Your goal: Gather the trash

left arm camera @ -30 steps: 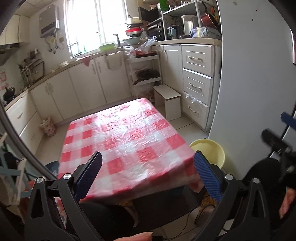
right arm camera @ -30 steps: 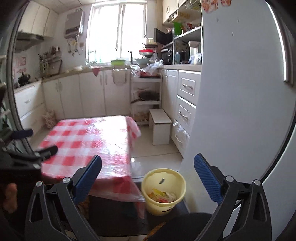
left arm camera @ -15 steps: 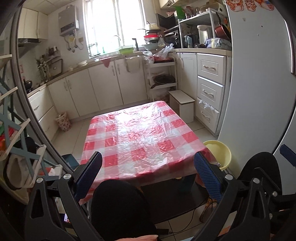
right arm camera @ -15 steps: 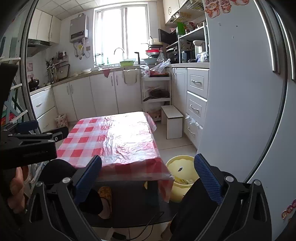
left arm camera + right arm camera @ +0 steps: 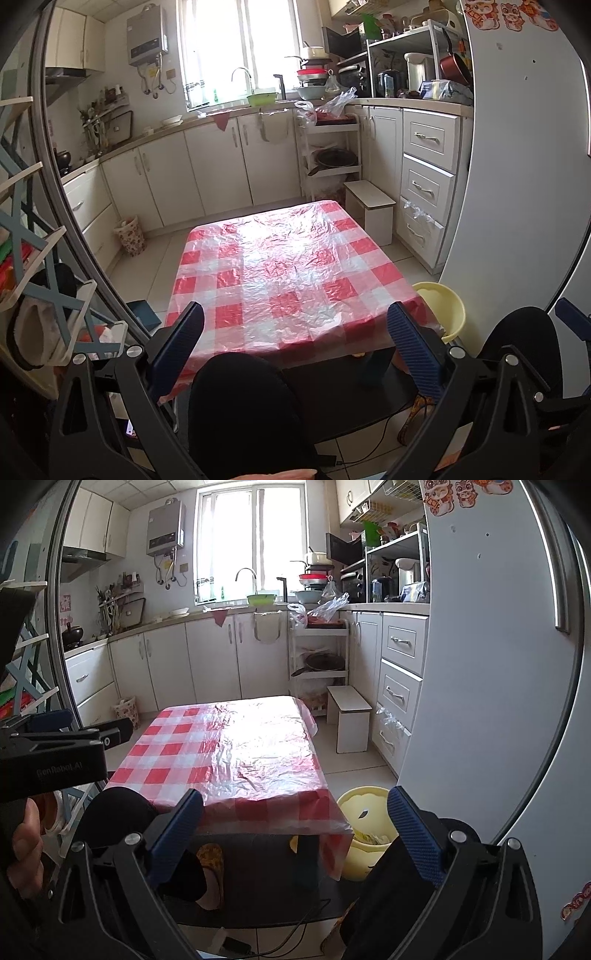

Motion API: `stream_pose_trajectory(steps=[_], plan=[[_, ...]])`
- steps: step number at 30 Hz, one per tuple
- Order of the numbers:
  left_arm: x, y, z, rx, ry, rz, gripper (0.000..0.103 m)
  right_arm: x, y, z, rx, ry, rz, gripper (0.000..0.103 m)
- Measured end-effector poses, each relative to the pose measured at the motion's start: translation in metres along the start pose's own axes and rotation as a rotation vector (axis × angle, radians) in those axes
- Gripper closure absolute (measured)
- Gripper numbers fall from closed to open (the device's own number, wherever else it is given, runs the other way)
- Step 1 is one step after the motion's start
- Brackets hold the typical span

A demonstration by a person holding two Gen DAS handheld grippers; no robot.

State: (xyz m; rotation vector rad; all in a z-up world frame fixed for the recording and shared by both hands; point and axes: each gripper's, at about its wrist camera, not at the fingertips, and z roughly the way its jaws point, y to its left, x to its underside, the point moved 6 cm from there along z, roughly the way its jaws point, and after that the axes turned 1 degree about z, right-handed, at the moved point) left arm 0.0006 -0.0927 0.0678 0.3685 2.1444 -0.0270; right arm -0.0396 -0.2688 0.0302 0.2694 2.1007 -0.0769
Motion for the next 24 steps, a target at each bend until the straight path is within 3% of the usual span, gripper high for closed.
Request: stream_pose_trajectory(steps=[24], plan=[[0.0052, 0.0068, 0.0006, -0.016, 0.004, -0.019, 0.008, 0.0059, 0.0047, -0.0015, -0.004, 0.013, -0.004, 0.007]])
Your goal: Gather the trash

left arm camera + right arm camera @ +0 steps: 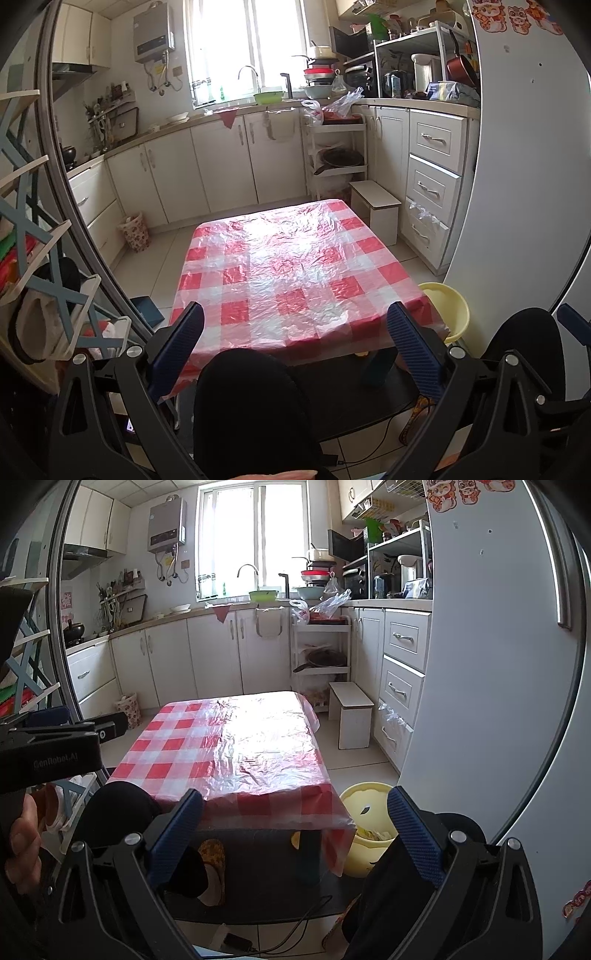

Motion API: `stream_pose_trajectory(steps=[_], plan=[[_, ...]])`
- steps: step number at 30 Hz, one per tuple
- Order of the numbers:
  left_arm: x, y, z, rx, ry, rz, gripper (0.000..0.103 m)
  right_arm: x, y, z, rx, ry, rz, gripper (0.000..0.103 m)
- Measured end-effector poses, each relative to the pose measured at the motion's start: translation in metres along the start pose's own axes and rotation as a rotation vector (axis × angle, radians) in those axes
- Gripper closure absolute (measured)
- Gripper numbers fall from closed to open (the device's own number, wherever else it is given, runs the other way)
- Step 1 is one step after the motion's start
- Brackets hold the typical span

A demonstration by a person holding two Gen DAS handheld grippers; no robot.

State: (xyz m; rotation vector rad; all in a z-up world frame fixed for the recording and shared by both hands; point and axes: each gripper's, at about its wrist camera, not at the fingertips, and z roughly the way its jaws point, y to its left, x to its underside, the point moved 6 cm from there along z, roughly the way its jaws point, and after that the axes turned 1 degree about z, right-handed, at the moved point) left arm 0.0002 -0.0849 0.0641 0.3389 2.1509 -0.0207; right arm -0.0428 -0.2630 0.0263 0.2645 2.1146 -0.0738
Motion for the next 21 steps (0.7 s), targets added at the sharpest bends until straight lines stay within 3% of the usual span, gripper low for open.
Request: stream_pose_trajectory(steps=[18, 21], plan=[[0.003, 0.030, 0.019, 0.041, 0.033, -0.072, 0.008, -0.005, 0.013, 0.015, -0.030, 0.015, -0.041, 0.007], [-0.012, 0.050, 0.050, -0.020, 0.033, -0.025, 0.008, -0.023, 0.021, 0.040, -0.049, 0.023, -0.065, 0.007]])
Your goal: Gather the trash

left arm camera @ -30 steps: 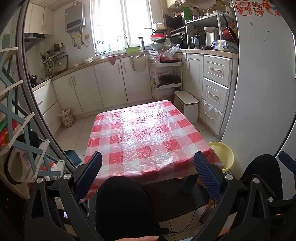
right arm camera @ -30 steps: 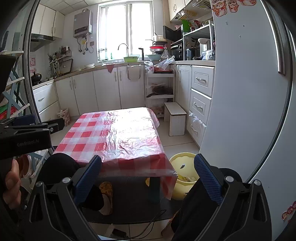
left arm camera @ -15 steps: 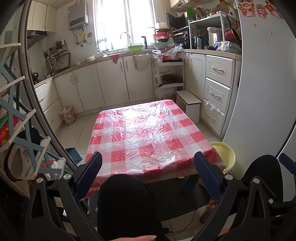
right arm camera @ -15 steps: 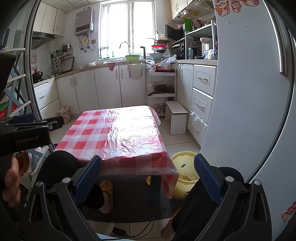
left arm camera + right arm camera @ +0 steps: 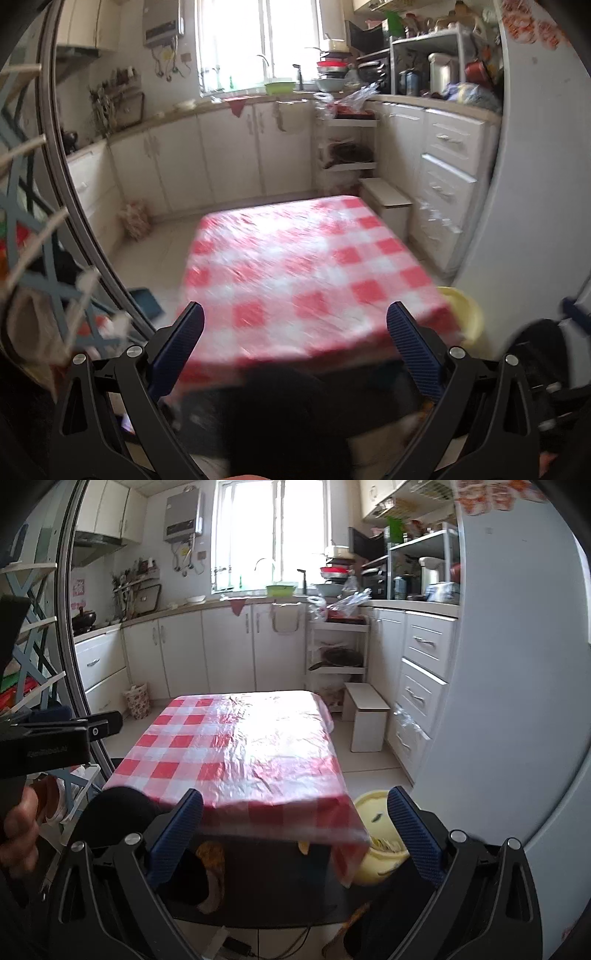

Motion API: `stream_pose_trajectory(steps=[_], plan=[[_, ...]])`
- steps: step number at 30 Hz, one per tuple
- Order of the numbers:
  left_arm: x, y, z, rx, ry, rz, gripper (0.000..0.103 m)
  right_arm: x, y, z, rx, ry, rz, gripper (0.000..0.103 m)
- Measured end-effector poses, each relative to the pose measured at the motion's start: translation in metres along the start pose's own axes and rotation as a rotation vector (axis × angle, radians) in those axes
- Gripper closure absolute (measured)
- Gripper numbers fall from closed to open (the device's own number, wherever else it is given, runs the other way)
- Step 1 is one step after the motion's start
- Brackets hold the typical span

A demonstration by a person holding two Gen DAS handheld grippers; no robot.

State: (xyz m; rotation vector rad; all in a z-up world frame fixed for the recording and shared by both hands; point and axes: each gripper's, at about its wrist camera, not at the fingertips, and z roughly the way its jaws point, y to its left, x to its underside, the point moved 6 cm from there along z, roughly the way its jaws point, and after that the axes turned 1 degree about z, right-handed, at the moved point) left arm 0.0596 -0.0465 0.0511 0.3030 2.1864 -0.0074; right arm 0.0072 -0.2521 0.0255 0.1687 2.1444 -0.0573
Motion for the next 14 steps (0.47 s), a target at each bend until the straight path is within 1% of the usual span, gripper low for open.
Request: stream_pose_trajectory(steps=[1, 3, 4, 5, 6, 7, 9, 10, 11, 13, 14], plan=[[-0.007, 0.010, 0.021, -0.014, 0.014, 0.014, 0.008, -0.005, 0.002, 0.008, -0.004, 0.001, -0.009, 0.007], [-0.018, 0.030, 0.065, -0.036, 0.048, 0.005, 0.008, -0.022, 0.011, 0.039, -0.018, 0.012, -0.044, 0.007], [-0.023, 0.044, 0.095, -0.055, 0.065, -0.015, 0.008, -0.026, 0.014, 0.052, -0.023, 0.021, -0.058, 0.007], [-0.025, 0.055, 0.119, -0.076, 0.082, -0.030, 0.008, -0.032, 0.021, 0.075, -0.034, 0.033, -0.081, 0.007], [-0.026, 0.068, 0.154, -0.101, 0.117, -0.048, 0.008, -0.036, 0.026, 0.096, -0.037, 0.045, -0.102, 0.008], [-0.025, 0.075, 0.181, -0.109, 0.145, -0.057, 0.008, -0.038, 0.030, 0.113, -0.036, 0.057, -0.118, 0.008], [-0.023, 0.082, 0.221, -0.101, 0.191, -0.061, 0.008, -0.042, 0.038, 0.164, -0.043, 0.107, -0.136, 0.008], [-0.021, 0.084, 0.249, -0.089, 0.223, -0.072, 0.008, -0.043, 0.039, 0.180, -0.049, 0.121, -0.131, 0.008], [-0.019, 0.085, 0.268, -0.085, 0.239, -0.079, 0.008, -0.044, 0.041, 0.204, -0.049, 0.144, -0.126, 0.008], [-0.015, 0.085, 0.296, -0.087, 0.258, -0.091, 0.008, -0.044, 0.043, 0.250, -0.043, 0.200, -0.124, 0.008], [-0.014, 0.084, 0.309, -0.081, 0.269, -0.098, 0.008, -0.043, 0.044, 0.263, -0.045, 0.214, -0.121, 0.008]])
